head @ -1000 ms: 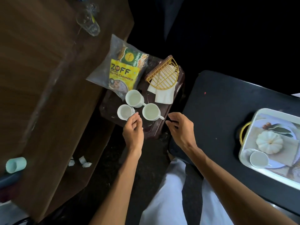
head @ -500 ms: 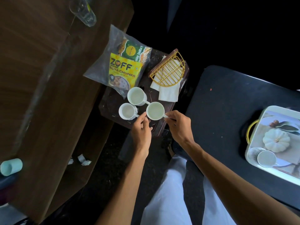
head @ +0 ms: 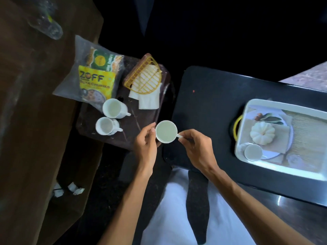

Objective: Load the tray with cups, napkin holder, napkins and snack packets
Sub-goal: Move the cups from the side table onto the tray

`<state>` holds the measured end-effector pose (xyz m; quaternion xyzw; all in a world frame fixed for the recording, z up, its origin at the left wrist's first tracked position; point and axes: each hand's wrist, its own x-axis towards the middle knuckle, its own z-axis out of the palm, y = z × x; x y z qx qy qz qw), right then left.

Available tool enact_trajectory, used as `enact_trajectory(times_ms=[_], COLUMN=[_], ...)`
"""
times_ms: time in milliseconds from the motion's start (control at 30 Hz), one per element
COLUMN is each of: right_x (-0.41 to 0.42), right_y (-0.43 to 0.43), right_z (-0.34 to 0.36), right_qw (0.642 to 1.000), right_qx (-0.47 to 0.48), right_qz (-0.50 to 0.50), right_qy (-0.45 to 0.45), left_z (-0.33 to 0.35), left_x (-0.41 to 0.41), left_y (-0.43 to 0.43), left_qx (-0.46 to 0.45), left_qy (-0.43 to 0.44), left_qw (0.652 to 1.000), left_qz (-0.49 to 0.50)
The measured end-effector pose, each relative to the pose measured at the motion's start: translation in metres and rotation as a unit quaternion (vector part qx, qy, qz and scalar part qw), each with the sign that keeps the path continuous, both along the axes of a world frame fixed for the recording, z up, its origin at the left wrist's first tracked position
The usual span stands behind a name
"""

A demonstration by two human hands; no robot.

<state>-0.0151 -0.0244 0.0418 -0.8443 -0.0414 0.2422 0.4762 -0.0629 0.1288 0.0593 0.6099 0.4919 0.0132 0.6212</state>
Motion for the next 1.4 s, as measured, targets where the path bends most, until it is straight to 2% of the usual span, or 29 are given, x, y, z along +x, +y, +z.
enact_trajectory(times_ms=[400, 633, 733, 900, 1033, 1400], right_x=[0.015, 0.024, 0.025, 0.025, 0.024, 0.023], right_y=[-0.246, -0.340, -0.362, -0.373, -0.378, -0.377], right_z=[0.013, -0.014, -0.031, -0.051, -0.065, -0.067], right_qw=[0.989, 0.980, 0.981, 0.985, 0.987, 0.990], right_qx=[-0.090, -0.119, -0.119, -0.109, -0.099, -0.089], right_qz=[-0.110, -0.158, -0.154, -0.134, -0.122, -0.110], right_qy=[-0.052, -0.018, -0.004, 0.002, 0.024, 0.013], left_z=[-0.008, -0.030, -0.037, -0.056, -0.062, -0.065], left_x=[0.038, 0.065, 0.070, 0.071, 0.073, 0.074], left_y=[-0.231, -0.316, -0.336, -0.349, -0.353, -0.358], left_qx=[-0.065, -0.003, 0.054, 0.102, 0.136, 0.195], left_qy=[-0.024, 0.022, 0.039, 0.085, 0.100, 0.114], left_qw=[0.988, 0.967, 0.951, 0.937, 0.924, 0.891], left_qz=[-0.140, -0.253, -0.303, -0.322, -0.343, -0.395])
